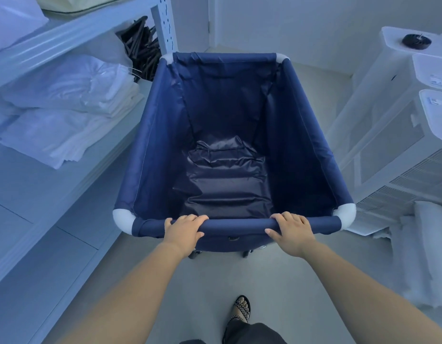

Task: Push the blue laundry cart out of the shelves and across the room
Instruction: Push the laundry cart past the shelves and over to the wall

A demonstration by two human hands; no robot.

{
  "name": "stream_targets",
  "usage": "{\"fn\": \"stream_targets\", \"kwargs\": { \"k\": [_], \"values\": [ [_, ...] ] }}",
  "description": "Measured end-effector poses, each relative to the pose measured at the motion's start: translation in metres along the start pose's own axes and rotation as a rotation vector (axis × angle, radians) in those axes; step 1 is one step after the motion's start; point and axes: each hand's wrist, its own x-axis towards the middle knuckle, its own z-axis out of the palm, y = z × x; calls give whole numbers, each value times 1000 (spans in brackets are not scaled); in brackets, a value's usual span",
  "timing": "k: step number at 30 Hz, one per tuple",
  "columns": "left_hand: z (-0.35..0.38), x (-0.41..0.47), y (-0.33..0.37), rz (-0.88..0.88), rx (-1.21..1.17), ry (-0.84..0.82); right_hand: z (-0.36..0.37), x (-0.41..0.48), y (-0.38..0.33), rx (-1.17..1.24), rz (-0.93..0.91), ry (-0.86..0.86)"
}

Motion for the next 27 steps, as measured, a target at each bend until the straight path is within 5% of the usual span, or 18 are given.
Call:
{"fn": "stream_targets", "kwargs": {
  "k": [8,16,27],
  "values": [
    [10,-59,-58,174,2,-24,35,-64,-52,36,80,49],
    [45,-122,-123,85,47,-94,87,-136,-136,30,122,87],
    [41,-160,-192,59,55,-203,97,-161,-209,-49,-17,-110]
  ]
}}
